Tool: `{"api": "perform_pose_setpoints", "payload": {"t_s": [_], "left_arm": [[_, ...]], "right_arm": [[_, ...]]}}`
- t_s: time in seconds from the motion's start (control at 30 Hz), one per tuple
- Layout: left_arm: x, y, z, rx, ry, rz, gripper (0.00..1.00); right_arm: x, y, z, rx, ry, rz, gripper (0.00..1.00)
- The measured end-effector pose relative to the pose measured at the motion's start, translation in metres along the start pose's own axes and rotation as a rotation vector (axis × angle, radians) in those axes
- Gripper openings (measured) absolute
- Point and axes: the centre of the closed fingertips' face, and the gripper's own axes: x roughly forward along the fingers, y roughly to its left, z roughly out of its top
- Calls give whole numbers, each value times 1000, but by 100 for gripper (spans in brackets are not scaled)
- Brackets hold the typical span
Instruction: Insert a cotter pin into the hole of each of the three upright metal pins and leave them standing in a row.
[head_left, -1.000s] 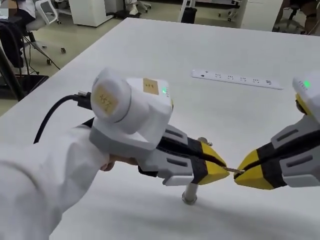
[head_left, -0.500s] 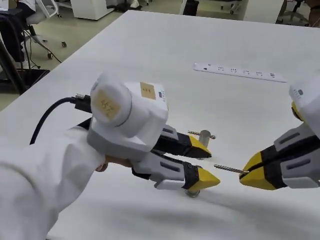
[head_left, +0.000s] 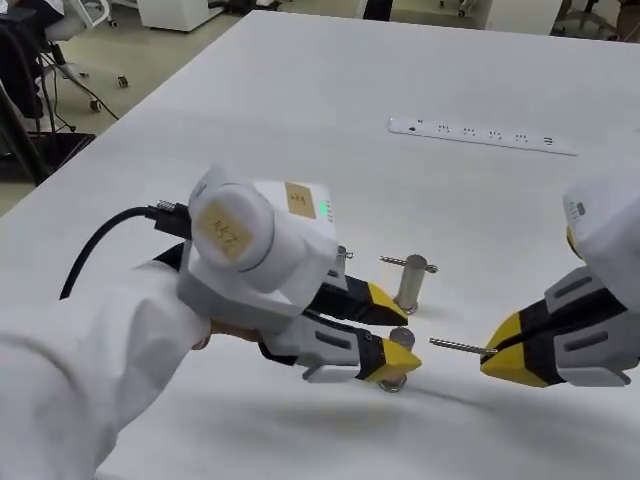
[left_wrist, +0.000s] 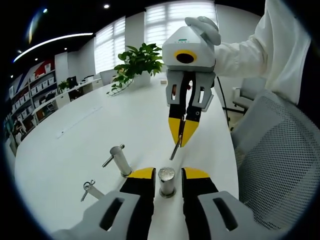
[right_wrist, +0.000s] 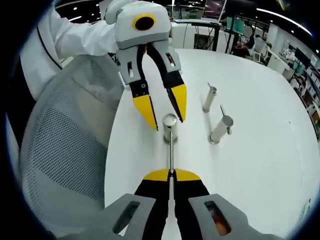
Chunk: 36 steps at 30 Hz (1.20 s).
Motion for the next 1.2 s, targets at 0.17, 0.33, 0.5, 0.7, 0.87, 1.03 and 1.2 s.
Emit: {"api": "perform_pose_setpoints", "payload": {"t_s": [0.17, 0.33, 0.5, 0.7, 0.87, 1.03, 1.2], "left_arm": [[1, 1, -3, -1, 8, -2, 11], [0, 1, -3, -13, 7, -4, 10], [0, 2, -4, -10, 8, -5, 10], [0, 1, -4, -5, 8, -1, 10], [0, 1, -4, -4, 9, -1, 10], [0, 2, -4, -6, 9, 3, 10], [0, 2, -5, -6, 13, 0, 10]], "right_arm": [[1, 0, 3, -1, -5, -2, 0], [4, 1, 4, -8, 0, -1, 0], [7, 3, 5, -13, 5, -1, 0], [9, 4, 4, -15, 13, 3, 0], [10, 5, 9, -6, -4, 4, 0], [14, 5, 14, 5, -13, 2, 0], [15, 7, 17, 9, -19, 7, 0]]}}
